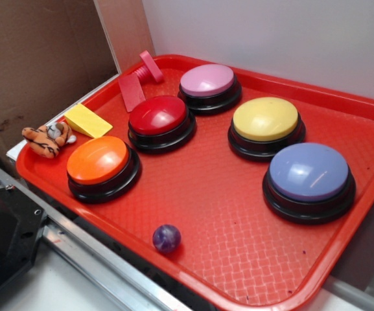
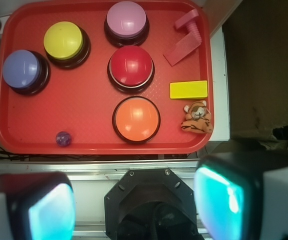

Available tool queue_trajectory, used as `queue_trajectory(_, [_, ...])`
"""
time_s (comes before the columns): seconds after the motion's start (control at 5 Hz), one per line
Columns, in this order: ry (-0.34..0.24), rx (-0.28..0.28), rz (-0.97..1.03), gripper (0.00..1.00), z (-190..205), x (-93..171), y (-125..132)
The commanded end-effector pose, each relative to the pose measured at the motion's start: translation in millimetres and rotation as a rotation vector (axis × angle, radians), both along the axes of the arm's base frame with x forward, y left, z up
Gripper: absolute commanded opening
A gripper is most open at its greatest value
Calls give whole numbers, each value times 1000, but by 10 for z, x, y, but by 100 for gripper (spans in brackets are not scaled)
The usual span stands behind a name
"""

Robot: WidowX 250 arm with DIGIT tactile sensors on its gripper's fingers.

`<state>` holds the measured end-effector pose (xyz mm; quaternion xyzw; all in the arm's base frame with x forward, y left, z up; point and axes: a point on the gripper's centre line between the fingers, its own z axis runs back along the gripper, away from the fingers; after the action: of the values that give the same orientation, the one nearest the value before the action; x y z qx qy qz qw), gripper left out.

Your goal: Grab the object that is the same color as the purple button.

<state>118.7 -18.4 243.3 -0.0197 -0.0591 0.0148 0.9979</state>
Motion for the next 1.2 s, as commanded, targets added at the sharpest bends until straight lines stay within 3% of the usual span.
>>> queue_trajectory(0.0, [0, 0, 0, 100, 0, 0, 0])
queue_trajectory(0.4, [-9, -13, -50, 100, -356, 187, -324])
queue_trajectory(0.6, [-28, -74, -25, 100, -638, 267, -549])
queue_trajectory(0.8, [-6, -120, -5, 100, -918, 339, -735])
queue_trajectory(1.0, [61, -146, 18, 100, -1328, 382, -957])
